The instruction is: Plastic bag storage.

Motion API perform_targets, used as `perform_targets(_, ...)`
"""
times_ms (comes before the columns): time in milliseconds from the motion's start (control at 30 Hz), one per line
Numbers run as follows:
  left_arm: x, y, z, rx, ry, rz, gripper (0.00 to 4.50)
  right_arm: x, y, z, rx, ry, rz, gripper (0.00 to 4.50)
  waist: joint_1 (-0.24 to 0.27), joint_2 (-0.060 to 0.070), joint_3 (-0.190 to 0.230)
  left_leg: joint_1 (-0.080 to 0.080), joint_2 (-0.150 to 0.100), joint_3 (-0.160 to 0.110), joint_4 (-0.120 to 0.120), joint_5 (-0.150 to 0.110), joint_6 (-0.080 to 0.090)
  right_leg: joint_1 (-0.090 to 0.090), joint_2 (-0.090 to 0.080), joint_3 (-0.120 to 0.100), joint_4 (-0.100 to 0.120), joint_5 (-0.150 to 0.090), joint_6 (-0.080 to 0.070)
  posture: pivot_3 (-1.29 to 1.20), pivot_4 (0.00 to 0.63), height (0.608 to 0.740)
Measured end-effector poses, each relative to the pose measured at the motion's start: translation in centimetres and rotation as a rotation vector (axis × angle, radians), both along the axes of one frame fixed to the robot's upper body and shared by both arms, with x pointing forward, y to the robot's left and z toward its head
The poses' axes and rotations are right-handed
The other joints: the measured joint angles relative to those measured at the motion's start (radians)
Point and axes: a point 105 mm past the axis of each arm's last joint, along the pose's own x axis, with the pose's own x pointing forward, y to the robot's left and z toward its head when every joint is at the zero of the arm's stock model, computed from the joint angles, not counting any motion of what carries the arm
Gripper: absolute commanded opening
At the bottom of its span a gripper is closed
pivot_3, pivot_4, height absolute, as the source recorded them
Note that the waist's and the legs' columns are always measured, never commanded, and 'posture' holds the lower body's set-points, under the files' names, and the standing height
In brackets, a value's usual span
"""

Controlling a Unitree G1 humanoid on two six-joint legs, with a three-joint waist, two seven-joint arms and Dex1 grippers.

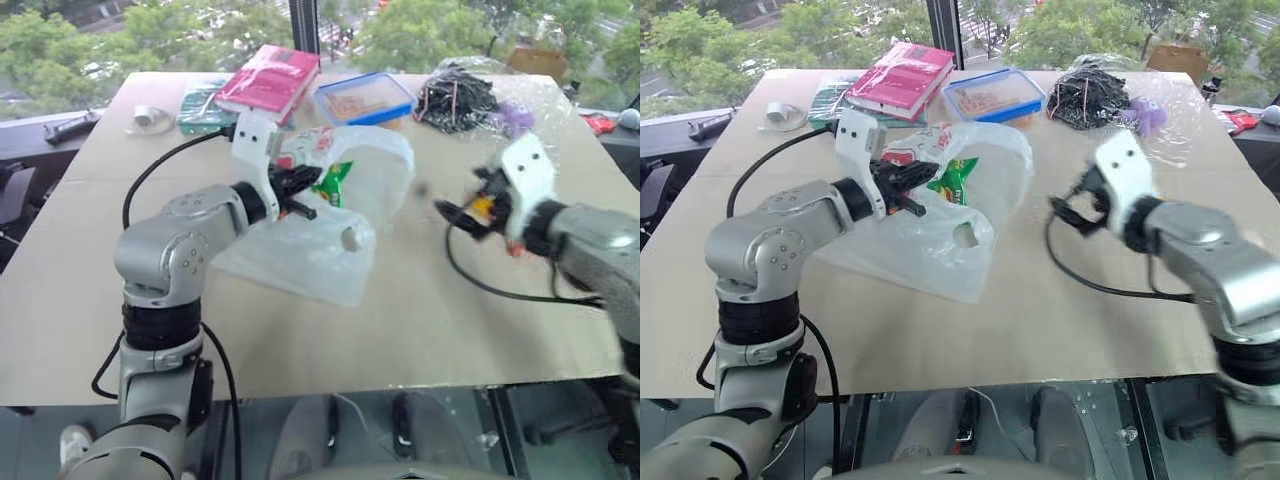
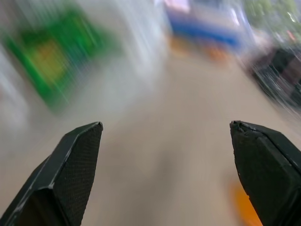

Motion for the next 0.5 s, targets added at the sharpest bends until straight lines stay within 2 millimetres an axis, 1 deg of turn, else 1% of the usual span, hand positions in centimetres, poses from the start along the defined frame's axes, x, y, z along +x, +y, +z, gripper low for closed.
perform_targets(33, 0.0, -0.1, 0.0, 0.002, -0.001, -0.004, 0.00, 0.3, -1.3, -0.5, -0.019, 0.024, -0.034, 4.39, -0.003, 0.000, 0.000, 0.000, 0.000, 0.001, 0.000, 0.000, 0.000, 0.000, 0.000, 0.001, 0.000, 0.000, 0.000, 0.00, 0.150, 0.740)
perform_targets(100, 0.0, -0.3, 0.0, 0.004, -0.003, -0.013, 0.00, 0.9, -3.2, -1.6, -0.039, 0.071, -0.070, 4.39, -0.010, 0.000, 0.000, 0.001, 0.001, 0.002, 0.000, 0.000, 0.000, 0.000, 0.001, 0.002, 0.000, 0.000, 0.000, 0.00, 0.150, 0.740)
perform_targets(167, 0.0, -0.3, 0.0, 0.005, -0.008, -0.014, 0.00, 1.6, -4.0, -2.5, -0.054, 0.101, -0.069, 4.39, -0.016, 0.000, 0.000, 0.001, 0.001, 0.002, 0.000, 0.000, 0.000, 0.000, 0.002, 0.002, 0.000, 0.000, 0.000, 0.00, 0.150, 0.740)
perform_targets(200, 0.0, -0.3, 0.1, 0.007, -0.012, -0.013, 0.00, 2.5, -4.7, -3.0, -0.066, 0.117, -0.073, 4.39, -0.021, 0.000, 0.000, 0.002, 0.001, 0.003, 0.001, 0.000, 0.000, 0.001, 0.002, 0.002, 0.000, 0.000, 0.000, 0.00, 0.150, 0.740)
perform_targets(233, 0.0, -0.4, 0.2, 0.009, -0.016, -0.016, 0.00, 3.5, -5.8, -3.5, -0.082, 0.136, -0.093, 4.39, -0.023, 0.000, 0.000, 0.002, 0.001, 0.003, 0.001, 0.000, 0.001, 0.001, 0.001, 0.003, 0.000, 0.000, 0.000, 0.00, 0.150, 0.740)
perform_targets(267, 0.0, -0.4, 0.2, 0.012, -0.018, -0.016, 0.00, 4.4, -6.6, -3.7, -0.098, 0.144, -0.098, 4.39, -0.023, 0.000, 0.000, 0.002, 0.001, 0.004, 0.002, 0.000, 0.000, 0.001, 0.001, 0.004, 0.000, 0.000, 0.000, 0.00, 0.150, 0.740)
perform_targets(300, 0.0, -0.4, 0.2, 0.012, -0.019, -0.017, 0.00, 4.6, -6.8, -3.7, -0.103, 0.146, -0.100, 4.39, -0.022, 0.000, 0.000, 0.002, 0.001, 0.004, 0.001, 0.000, 0.000, 0.001, 0.001, 0.004, 0.000, 0.000, 0.000, 0.00, 0.150, 0.740)
perform_targets(367, 0.0, -0.1, 0.2, 0.015, -0.020, -0.007, 0.00, 6.0, -6.9, -3.8, -0.119, 0.145, -0.082, 4.39, -0.025, 0.000, 0.001, 0.002, 0.002, 0.004, 0.001, 0.001, 0.000, 0.001, 0.002, 0.004, -0.001, 0.000, 0.000, 0.00, 0.150, 0.740)
perform_targets(400, -0.1, -0.2, 0.2, 0.014, -0.021, -0.008, 0.00, 6.9, -7.0, -4.1, -0.131, 0.150, -0.077, 4.39, -0.025, 0.000, 0.001, 0.002, 0.002, 0.004, 0.001, 0.001, 0.000, 0.001, 0.002, 0.004, -0.001, 0.000, 0.000, 0.00, 0.150, 0.740)
perform_targets(500, -0.2, -0.1, 0.3, 0.017, -0.029, -0.003, 0.00, 8.5, -7.1, -5.1, -0.171, 0.173, -0.079, 4.39, -0.023, 0.000, 0.001, 0.001, 0.002, 0.004, 0.001, 0.001, -0.001, 0.000, 0.002, 0.004, -0.001, 0.000, 0.000, 0.00, 0.150, 0.740)
